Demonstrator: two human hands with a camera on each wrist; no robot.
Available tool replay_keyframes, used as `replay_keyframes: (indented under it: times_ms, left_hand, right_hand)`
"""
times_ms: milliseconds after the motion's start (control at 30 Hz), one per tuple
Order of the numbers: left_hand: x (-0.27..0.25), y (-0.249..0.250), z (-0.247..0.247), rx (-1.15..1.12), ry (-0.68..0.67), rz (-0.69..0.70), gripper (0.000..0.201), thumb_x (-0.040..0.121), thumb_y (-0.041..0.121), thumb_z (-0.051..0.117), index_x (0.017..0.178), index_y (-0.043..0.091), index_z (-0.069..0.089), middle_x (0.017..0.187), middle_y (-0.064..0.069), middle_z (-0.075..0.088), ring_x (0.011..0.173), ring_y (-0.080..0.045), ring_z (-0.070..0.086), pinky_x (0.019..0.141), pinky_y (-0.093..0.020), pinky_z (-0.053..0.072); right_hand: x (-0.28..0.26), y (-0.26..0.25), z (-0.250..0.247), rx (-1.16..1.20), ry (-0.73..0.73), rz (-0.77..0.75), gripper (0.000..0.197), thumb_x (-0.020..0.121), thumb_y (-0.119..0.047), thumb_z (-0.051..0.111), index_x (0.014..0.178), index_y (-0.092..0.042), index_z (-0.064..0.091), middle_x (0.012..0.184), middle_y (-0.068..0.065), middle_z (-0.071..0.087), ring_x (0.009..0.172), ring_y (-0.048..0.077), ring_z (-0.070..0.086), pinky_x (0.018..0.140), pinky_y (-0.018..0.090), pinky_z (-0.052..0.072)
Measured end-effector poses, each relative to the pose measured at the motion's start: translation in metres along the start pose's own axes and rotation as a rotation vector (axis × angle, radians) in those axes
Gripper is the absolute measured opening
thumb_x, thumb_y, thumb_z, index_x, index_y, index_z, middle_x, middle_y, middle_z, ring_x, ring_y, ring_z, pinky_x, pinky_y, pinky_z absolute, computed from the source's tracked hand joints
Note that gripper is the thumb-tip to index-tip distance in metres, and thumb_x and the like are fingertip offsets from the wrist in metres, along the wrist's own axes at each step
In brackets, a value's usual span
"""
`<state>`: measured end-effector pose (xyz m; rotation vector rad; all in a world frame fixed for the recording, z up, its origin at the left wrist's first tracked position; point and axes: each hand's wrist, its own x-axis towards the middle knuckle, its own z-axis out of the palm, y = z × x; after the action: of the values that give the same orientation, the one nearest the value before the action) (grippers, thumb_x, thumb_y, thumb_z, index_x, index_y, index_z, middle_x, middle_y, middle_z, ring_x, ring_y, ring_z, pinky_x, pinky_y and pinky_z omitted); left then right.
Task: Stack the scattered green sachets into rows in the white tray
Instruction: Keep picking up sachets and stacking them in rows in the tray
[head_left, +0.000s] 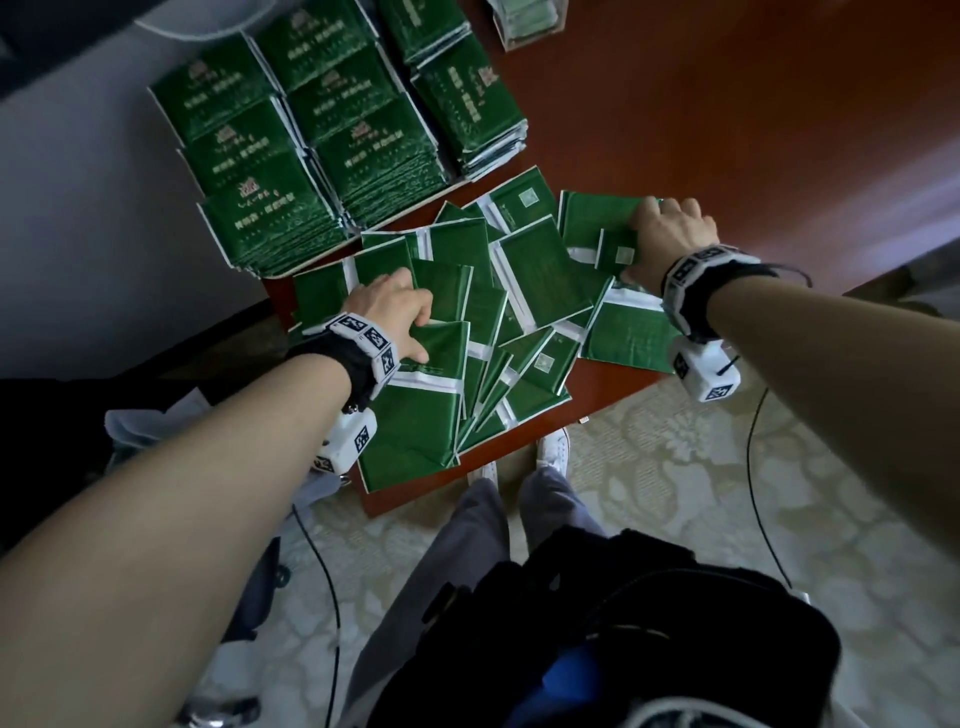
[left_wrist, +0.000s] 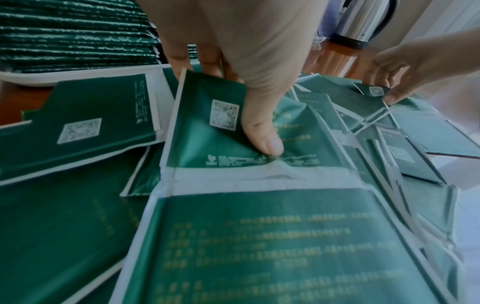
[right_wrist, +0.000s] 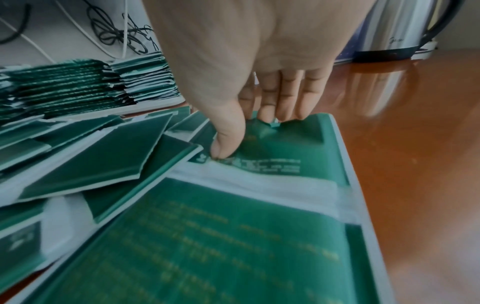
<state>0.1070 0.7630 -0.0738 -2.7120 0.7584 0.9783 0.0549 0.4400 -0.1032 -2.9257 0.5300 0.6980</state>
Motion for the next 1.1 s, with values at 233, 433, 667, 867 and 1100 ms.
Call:
replay_keyframes:
  times_ms: [233, 433, 667, 867, 1100]
  left_hand:
    - [-0.007, 0.01, -0.023, -0.186, -0.017, 0.004, 0.031, 0.077, 0.034, 0.082, 0.098, 0.028, 0.061, 0.105, 0.0, 0.066, 0.09, -0.023, 0.061, 0.072, -0.029, 0.045]
    - [0.015, 0.054, -0.052, -0.231, 0.01, 0.059, 0.064, 0.091, 0.042, 0.066, 0.146, 0.016, 0.045, 0.145, -0.009, 0.051, 0.129, -0.029, 0.05, 0.102, -0.035, 0.046]
    - [0.062, 0.143, -0.074, -0.156, -0.003, 0.057, 0.041, 0.094, 0.036, 0.059, 0.126, 0.01, 0.055, 0.119, -0.012, 0.062, 0.107, -0.03, 0.06, 0.075, -0.032, 0.048]
    - [0.093, 0.216, -0.093, -0.168, -0.009, -0.061, 0.035, 0.094, 0.034, 0.058, 0.124, 0.014, 0.056, 0.114, -0.012, 0.064, 0.102, -0.032, 0.062, 0.078, -0.035, 0.053]
    - [0.101, 0.285, -0.104, -0.174, 0.069, -0.232, 0.034, 0.095, 0.036, 0.058, 0.127, 0.022, 0.054, 0.113, -0.006, 0.065, 0.096, -0.029, 0.063, 0.07, -0.034, 0.051]
  right_hand:
    - [-0.019, -0.003, -0.015, -0.073, -0.004, 0.021, 0.03, 0.087, -0.03, 0.07, 0.109, -0.012, 0.061, 0.115, 0.014, 0.056, 0.113, 0.034, 0.048, 0.093, 0.048, 0.04]
    - [-0.032, 0.018, -0.027, -0.011, -0.045, 0.007, 0.021, 0.093, -0.021, 0.059, 0.107, -0.009, 0.049, 0.088, 0.012, 0.058, 0.07, 0.03, 0.054, 0.06, 0.036, 0.044]
    - [0.001, 0.082, -0.05, -0.192, -0.094, -0.157, 0.022, 0.095, -0.013, 0.053, 0.114, -0.016, 0.062, 0.098, 0.009, 0.067, 0.08, 0.03, 0.064, 0.062, 0.031, 0.046]
    - [0.05, 0.149, -0.092, -0.365, -0.11, -0.357, 0.024, 0.092, -0.012, 0.052, 0.111, -0.015, 0.067, 0.096, 0.008, 0.065, 0.084, 0.03, 0.065, 0.064, 0.033, 0.05]
    - [0.074, 0.206, -0.101, -0.425, -0.105, -0.543, 0.03, 0.091, -0.021, 0.052, 0.119, -0.022, 0.061, 0.113, 0.006, 0.065, 0.099, 0.028, 0.064, 0.073, 0.033, 0.051]
